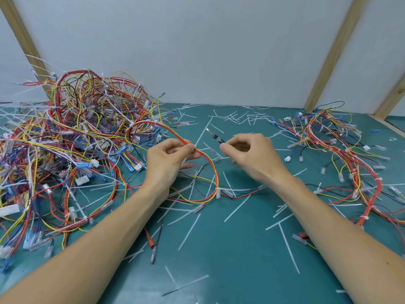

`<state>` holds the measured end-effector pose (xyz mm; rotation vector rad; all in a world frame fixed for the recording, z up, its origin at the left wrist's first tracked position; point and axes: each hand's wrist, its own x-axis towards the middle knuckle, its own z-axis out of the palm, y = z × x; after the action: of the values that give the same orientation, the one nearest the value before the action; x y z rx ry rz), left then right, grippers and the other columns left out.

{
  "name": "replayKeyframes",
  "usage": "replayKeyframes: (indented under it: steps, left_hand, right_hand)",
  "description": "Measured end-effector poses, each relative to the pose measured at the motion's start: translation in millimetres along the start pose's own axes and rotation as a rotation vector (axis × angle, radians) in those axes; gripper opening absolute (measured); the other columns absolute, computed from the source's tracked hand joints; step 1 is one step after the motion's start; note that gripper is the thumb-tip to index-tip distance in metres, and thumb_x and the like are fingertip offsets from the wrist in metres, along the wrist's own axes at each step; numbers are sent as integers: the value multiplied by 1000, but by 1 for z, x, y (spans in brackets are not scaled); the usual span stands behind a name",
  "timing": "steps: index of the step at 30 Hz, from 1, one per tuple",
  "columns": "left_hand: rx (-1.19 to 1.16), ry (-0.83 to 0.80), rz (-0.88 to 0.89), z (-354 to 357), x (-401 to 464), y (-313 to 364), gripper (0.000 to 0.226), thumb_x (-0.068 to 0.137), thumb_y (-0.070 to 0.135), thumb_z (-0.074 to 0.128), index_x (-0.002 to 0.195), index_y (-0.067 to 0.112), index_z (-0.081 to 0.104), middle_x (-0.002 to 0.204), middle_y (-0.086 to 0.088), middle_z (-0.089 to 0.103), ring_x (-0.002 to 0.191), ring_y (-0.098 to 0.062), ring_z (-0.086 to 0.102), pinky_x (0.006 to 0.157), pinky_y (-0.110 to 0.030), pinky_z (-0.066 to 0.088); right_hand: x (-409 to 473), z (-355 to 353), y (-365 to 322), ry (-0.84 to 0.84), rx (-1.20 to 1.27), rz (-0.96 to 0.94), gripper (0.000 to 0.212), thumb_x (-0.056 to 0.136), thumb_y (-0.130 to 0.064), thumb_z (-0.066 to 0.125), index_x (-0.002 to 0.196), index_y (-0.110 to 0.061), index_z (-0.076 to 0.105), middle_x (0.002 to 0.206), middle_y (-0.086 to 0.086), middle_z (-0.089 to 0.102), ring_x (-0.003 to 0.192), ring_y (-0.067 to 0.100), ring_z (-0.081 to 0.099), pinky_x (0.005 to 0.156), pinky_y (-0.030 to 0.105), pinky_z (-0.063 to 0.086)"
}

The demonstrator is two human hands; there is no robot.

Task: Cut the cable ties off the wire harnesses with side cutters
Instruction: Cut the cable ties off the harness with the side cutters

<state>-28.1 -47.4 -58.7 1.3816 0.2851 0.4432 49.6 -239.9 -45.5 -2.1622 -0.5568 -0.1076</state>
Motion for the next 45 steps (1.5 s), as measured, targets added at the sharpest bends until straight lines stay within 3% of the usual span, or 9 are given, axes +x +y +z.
replayKeyframes:
  steps: [8, 14, 22, 45]
  left_hand:
    - [-33, 22, -2, 0, 2, -2, 8, 89, 11, 74, 90, 10, 67, 79, -9, 78, 82, -22, 77, 59, -25, 58]
    - [-53, 30, 1, -1, 3, -3, 7, 89, 12, 75, 90, 9, 69, 81, -8, 78, 82, -22, 77, 60, -24, 57]
    - [-66, 21, -1, -2, 4, -4, 10, 89, 8, 73, 96, 3, 67, 83, -11, 78, 86, -24, 77, 67, -25, 59]
    - [-56, -3, 28, -2, 4, -4, 8, 90, 6, 72, 95, 8, 66, 86, -7, 78, 86, -20, 77, 67, -22, 58]
  right_hand:
    - [1, -3, 1, 16, -203, -229, 25, 93, -48, 69, 107, -28, 74, 98, -9, 71, 90, 15, 65, 90, 40, 51]
    - [-2, -4, 0, 90, -301, -284, 30, 84, -60, 72, 93, -32, 78, 85, -12, 75, 76, 12, 66, 78, 38, 54]
    - [-1, -3, 2, 106, -348, -239, 32, 82, -67, 69, 92, -38, 77, 83, -15, 75, 80, 9, 66, 80, 35, 54]
    - [-3, -4, -1, 96, -317, -271, 32, 82, -64, 73, 97, -36, 78, 90, -21, 75, 82, 6, 67, 82, 38, 55]
